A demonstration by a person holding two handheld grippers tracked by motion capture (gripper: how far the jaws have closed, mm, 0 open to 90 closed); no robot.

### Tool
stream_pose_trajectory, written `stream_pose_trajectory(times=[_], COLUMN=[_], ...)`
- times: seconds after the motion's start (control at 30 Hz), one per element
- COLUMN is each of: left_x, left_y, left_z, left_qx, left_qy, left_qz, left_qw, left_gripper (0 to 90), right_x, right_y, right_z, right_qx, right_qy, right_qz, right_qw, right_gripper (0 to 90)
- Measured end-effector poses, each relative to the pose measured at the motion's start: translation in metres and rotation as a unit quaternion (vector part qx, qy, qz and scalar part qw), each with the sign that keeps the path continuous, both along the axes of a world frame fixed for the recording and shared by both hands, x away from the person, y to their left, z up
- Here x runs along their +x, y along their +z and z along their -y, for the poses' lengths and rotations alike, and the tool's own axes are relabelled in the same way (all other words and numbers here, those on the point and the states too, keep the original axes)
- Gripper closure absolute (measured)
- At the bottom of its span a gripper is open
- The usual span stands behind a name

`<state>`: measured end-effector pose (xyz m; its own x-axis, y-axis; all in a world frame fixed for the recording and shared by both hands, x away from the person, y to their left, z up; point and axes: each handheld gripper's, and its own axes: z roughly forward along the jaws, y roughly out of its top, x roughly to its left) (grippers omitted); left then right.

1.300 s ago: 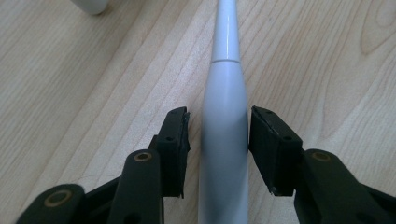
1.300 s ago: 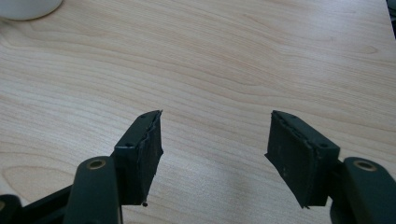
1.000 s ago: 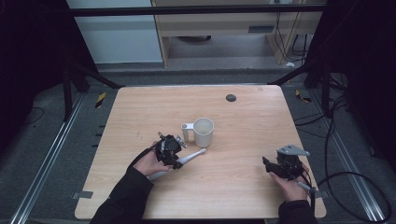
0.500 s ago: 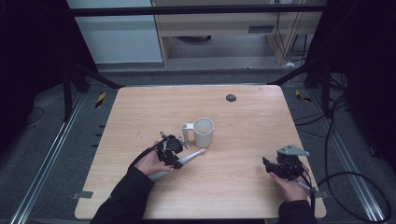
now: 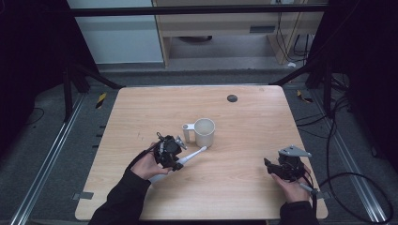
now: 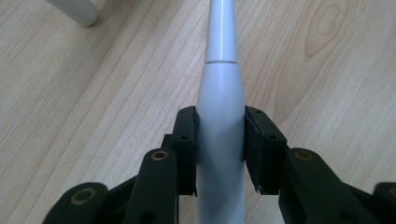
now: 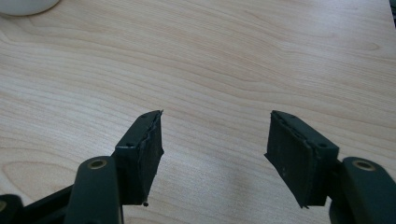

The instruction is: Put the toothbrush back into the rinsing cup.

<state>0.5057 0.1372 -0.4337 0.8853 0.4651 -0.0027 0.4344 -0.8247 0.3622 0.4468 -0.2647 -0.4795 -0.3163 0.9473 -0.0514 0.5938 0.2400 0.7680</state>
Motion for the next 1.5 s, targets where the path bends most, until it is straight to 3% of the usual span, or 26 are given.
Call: stream_pose_trajectory(times=[0.23, 0.37, 0.4, 0.5, 0.6, 0.63, 0.67, 0.7, 0.73, 0.77, 0.8, 0.87, 0.93, 0.97, 1.0, 1.03, 1.07, 1.1, 1.2, 1.23, 1.27, 1.33, 1.37, 1.43, 1.5], left_x=[-0.005, -0.009, -0.01, -0.012, -0.014, -0.015, -0.015, -0.016, -0.016, -0.016, -0.016, -0.015, -0.014, -0.014, -0.013, -0.013, -0.013, -0.013, -0.01, -0.008, -0.008, -0.004, -0.004, 0.001, 0.004], left_y=[0.017, 0.031, 0.038, 0.044, 0.052, 0.055, 0.059, 0.06, 0.06, 0.062, 0.064, 0.066, 0.068, 0.068, 0.071, 0.071, 0.074, 0.074, 0.078, 0.08, 0.08, 0.083, 0.083, 0.085, 0.085], left_z=[-0.009, -0.015, -0.018, -0.021, -0.024, -0.026, -0.028, -0.029, -0.029, -0.03, -0.033, -0.035, -0.037, -0.037, -0.038, -0.038, -0.04, -0.04, -0.041, -0.04, -0.04, -0.035, -0.035, -0.03, -0.027], left_qx=[-0.027, -0.055, -0.069, -0.085, -0.114, -0.129, -0.148, -0.161, -0.161, -0.171, -0.188, -0.204, -0.218, -0.218, -0.229, -0.229, -0.242, -0.242, -0.258, -0.273, -0.273, -0.287, -0.287, -0.298, -0.305], left_qy=[0.007, 0.01, 0.014, 0.023, 0.042, 0.051, 0.067, 0.076, 0.076, 0.084, 0.1, 0.116, 0.127, 0.127, 0.138, 0.138, 0.149, 0.149, 0.16, 0.167, 0.167, 0.175, 0.175, 0.182, 0.187], left_qz=[0.015, 0.028, 0.038, 0.054, 0.078, 0.087, 0.102, 0.107, 0.107, 0.112, 0.124, 0.135, 0.144, 0.144, 0.158, 0.158, 0.17, 0.17, 0.19, 0.202, 0.202, 0.214, 0.214, 0.224, 0.229], left_qw=[0.9995, 0.998, 0.9967, 0.9947, 0.9895, 0.9866, 0.9815, 0.9783, 0.9783, 0.9753, 0.9693, 0.9627, 0.9568, 0.9568, 0.9507, 0.9507, 0.9438, 0.9438, 0.9336, 0.9259, 0.9259, 0.9174, 0.9174, 0.9099, 0.9051], left_gripper=[66.4, 66.4, 66.4, 66.4, 66.4, 66.4, 66.4, 66.4, 66.4, 66.4, 66.4, 66.4, 66.4, 66.4, 66.4, 66.4, 66.4, 66.4, 66.4, 66.4, 66.4, 66.4, 66.4, 66.4, 66.4], right_x=[0.0, -0.001, -0.001, -0.001, -0.001, -0.002, -0.003, -0.003, -0.003, -0.003, -0.003, -0.003, -0.002, -0.002, -0.002, -0.002, -0.002, -0.002, -0.002, -0.002, -0.002, -0.002, -0.002, -0.002, -0.002], right_y=[0.0, -0.001, -0.001, -0.001, -0.001, -0.002, -0.002, -0.002, -0.002, -0.002, -0.001, -0.002, -0.002, -0.002, -0.002, -0.002, -0.002, -0.002, -0.002, -0.002, -0.002, -0.002, -0.002, -0.002, -0.002], right_z=[0.0, 0.0, 0.0, 0.0, 0.0, 0.0, 0.0, 0.0, 0.0, 0.0, 0.0, -0.001, -0.001, -0.002, -0.002, -0.002, -0.002, -0.002, -0.003, -0.003, -0.003, -0.003, -0.003, -0.003, -0.003], right_qx=[0.001, 0.004, 0.005, 0.003, 0.003, 0.003, 0.006, 0.007, 0.007, 0.006, 0.006, 0.007, 0.005, 0.007, 0.007, 0.006, 0.006, 0.006, 0.006, 0.006, 0.006, 0.007, 0.007, 0.006, 0.007], right_qy=[0.0, -0.001, -0.002, -0.001, -0.001, 0.0, 0.001, 0.0, 0.0, 0.0, 0.0, 0.0, 0.001, 0.0, 0.0, 0.001, 0.0, 0.0, 0.0, 0.0, -0.001, -0.001, -0.001, -0.001, -0.001], right_qz=[-0.001, -0.002, -0.001, 0.001, 0.0, 0.0, 0.003, 0.003, 0.003, 0.004, 0.005, 0.005, 0.007, 0.006, 0.006, 0.007, 0.007, 0.007, 0.009, 0.01, 0.01, 0.01, 0.01, 0.01, 0.01], right_qw=[1.0, 1.0, 1.0, 1.0, 1.0, 1.0, 1.0, 1.0, 1.0, 1.0, 1.0, 1.0, 1.0, 1.0, 1.0, 1.0, 1.0, 1.0, 0.9999, 0.9999, 0.9999, 0.9999, 0.9999, 0.9999, 0.9999], right_gripper=[36.0, 36.0, 36.0, 36.0, 35.8, 35.8, 35.6, 35.4, 35.4, 35.2, 34.9, 34.6, 34.4, 34.4, 34.3, 34.1, 34.1, 34.1, 33.4, 33.2, 33.0, 32.5, 32.5, 32.4, 32.3])
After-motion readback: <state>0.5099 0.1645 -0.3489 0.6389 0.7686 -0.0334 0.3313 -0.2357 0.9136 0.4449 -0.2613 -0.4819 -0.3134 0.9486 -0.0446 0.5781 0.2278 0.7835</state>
